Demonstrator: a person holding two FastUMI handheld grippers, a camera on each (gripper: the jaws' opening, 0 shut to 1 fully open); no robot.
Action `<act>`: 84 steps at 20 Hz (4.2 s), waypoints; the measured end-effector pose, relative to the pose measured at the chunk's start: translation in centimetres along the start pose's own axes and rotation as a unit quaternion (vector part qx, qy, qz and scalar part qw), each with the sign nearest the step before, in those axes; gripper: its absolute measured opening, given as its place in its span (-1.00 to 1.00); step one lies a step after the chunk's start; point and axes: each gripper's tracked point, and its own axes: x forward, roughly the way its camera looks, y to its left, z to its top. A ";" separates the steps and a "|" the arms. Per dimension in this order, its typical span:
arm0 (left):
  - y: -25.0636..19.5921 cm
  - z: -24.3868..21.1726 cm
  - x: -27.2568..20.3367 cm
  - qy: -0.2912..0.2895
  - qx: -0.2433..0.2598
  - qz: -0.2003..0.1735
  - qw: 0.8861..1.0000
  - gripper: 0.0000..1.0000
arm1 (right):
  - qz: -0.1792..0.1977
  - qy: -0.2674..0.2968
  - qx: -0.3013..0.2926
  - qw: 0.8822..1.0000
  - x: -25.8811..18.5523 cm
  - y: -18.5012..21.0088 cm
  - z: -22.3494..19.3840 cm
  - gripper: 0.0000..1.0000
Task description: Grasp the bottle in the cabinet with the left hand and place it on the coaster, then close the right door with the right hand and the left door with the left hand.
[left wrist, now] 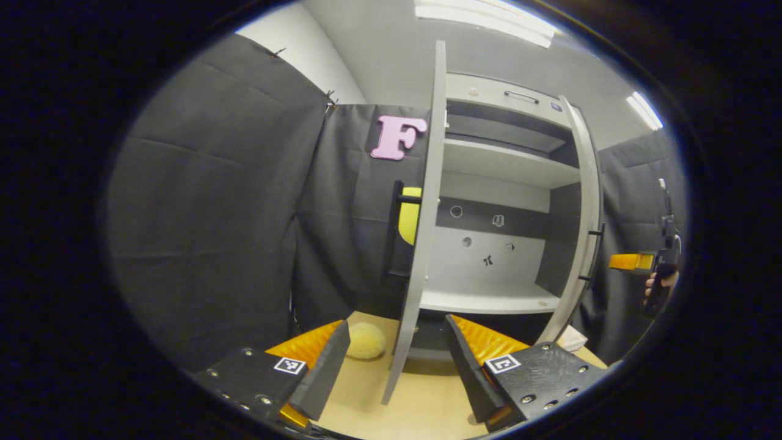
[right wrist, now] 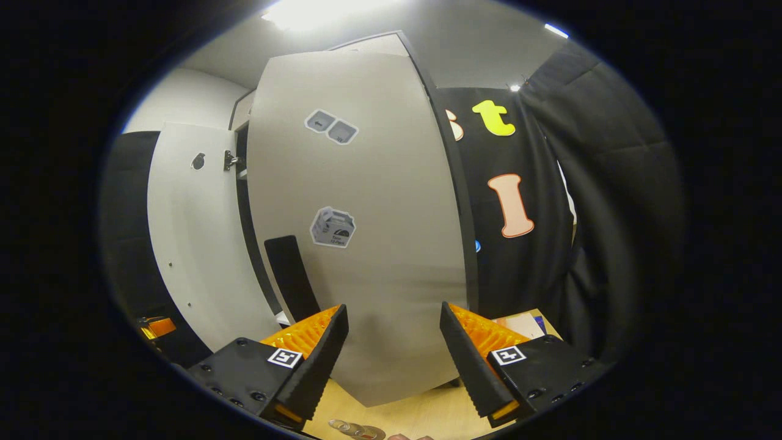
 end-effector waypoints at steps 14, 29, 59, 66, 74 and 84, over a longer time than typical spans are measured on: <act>9.8 4.3 5.5 -0.027 0.078 0.037 0.996 0.80 | -0.075 0.010 -0.017 0.997 -3.2 -0.9 -4.4 0.94; 8.1 6.2 16.3 -0.030 0.071 -0.084 0.993 0.80 | -0.179 0.014 0.009 0.984 -8.8 -2.7 -8.1 0.93; -2.1 5.1 15.2 -0.021 0.077 -0.014 0.997 0.79 | -0.208 0.054 0.046 0.976 -5.7 -8.0 -10.1 0.93; -8.2 4.8 15.1 -0.043 0.077 0.022 0.996 0.90 | -0.182 0.058 0.033 0.981 -3.4 -11.6 -8.9 0.93; -15.6 3.4 14.9 -0.048 0.080 -0.016 0.996 0.80 | -0.170 0.063 0.023 0.983 -2.7 -14.4 -8.9 0.94; -15.1 3.2 8.4 -0.057 0.075 -0.113 0.989 0.90 | -0.141 0.030 0.004 0.990 0.0 -8.3 -7.7 0.95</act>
